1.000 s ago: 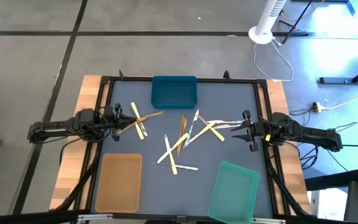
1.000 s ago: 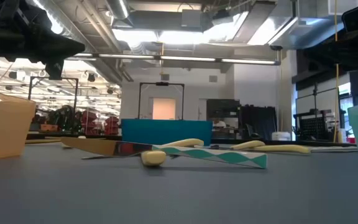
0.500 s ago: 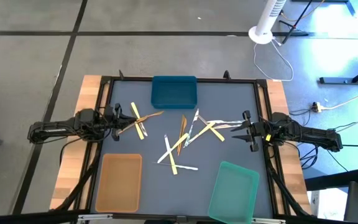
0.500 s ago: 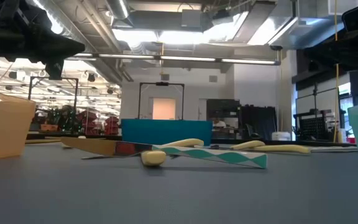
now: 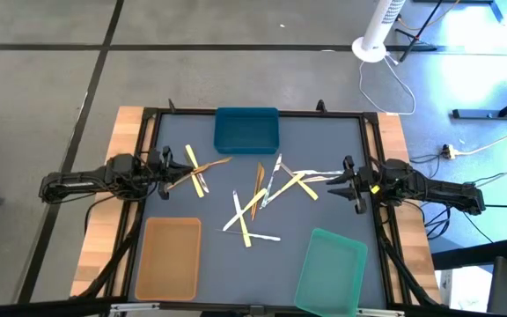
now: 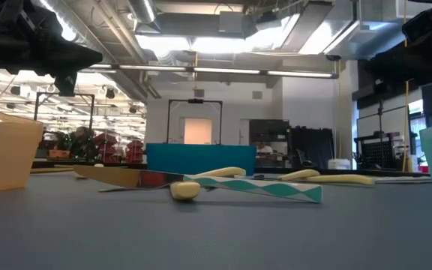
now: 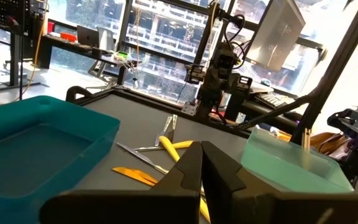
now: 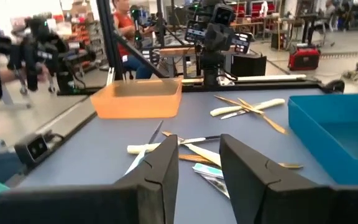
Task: Sort silverware by color (type)
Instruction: Put the yellow knife into the green bin
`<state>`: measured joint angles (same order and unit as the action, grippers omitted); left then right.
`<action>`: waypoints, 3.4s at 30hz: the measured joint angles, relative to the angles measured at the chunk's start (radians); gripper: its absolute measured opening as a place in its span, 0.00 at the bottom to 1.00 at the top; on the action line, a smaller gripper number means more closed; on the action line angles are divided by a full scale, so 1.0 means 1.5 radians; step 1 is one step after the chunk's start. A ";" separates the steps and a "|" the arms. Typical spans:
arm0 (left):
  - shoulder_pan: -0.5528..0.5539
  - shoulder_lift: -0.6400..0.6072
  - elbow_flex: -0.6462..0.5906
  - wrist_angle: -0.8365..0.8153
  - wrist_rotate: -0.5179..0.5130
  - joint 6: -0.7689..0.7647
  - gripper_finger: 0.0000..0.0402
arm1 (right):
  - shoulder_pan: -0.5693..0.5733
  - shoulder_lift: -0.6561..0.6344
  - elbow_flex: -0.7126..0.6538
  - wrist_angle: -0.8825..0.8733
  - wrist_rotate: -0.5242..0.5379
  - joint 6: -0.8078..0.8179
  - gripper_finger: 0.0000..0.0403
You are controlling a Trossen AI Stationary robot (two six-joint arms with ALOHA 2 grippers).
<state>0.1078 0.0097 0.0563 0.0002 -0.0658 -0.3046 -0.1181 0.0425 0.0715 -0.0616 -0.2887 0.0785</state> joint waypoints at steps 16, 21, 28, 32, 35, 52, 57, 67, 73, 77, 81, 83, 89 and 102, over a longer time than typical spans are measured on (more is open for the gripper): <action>0.000 0.000 0.000 0.000 0.000 0.000 0.00 | 0.000 0.000 0.000 0.010 0.116 0.069 0.61; 0.000 0.000 0.000 0.000 0.000 0.000 0.00 | 0.000 0.000 0.000 0.010 0.116 0.069 0.70; 0.000 0.000 0.000 0.000 0.000 0.000 0.00 | 0.000 0.001 0.000 0.012 0.130 0.070 0.71; 0.000 0.000 0.000 0.000 0.000 0.000 0.00 | 0.000 0.001 0.000 0.061 0.140 0.102 0.70; 0.000 0.000 0.000 0.000 0.000 0.000 0.00 | 0.000 0.001 0.000 0.092 0.136 0.105 0.70; 0.000 0.000 0.000 0.000 -0.003 0.000 0.00 | 0.000 0.173 0.133 0.054 0.134 0.030 0.70; 0.000 0.000 0.000 0.000 -0.003 0.000 0.00 | 0.000 0.297 0.228 -0.042 0.135 -0.022 0.70; 0.000 0.000 0.000 0.000 -0.003 0.000 0.00 | 0.000 0.548 0.371 -0.148 0.153 -0.155 0.70; 0.000 0.000 0.000 0.000 -0.003 0.000 0.00 | 0.000 0.680 0.418 -0.172 0.171 -0.199 0.70; 0.000 0.000 0.000 0.000 -0.003 0.000 0.00 | 0.000 0.753 0.436 -0.172 0.174 -0.234 0.70; 0.000 0.000 0.000 0.000 -0.003 0.000 0.00 | 0.000 0.817 0.448 -0.172 0.174 -0.250 0.70; 0.000 0.000 0.000 0.000 -0.003 0.000 0.00 | 0.000 0.846 0.453 -0.170 0.174 -0.250 0.70; 0.000 0.000 0.000 0.000 -0.003 0.000 0.00 | -0.002 0.920 0.456 -0.169 0.173 -0.259 0.70; 0.000 0.000 0.000 0.000 -0.003 0.000 0.00 | -0.062 1.018 0.456 -0.145 0.112 -0.298 0.70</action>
<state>0.1081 0.0098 0.0566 0.0003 -0.0700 -0.3046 -0.2112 1.5694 0.7559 -0.2789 -0.1214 -0.3682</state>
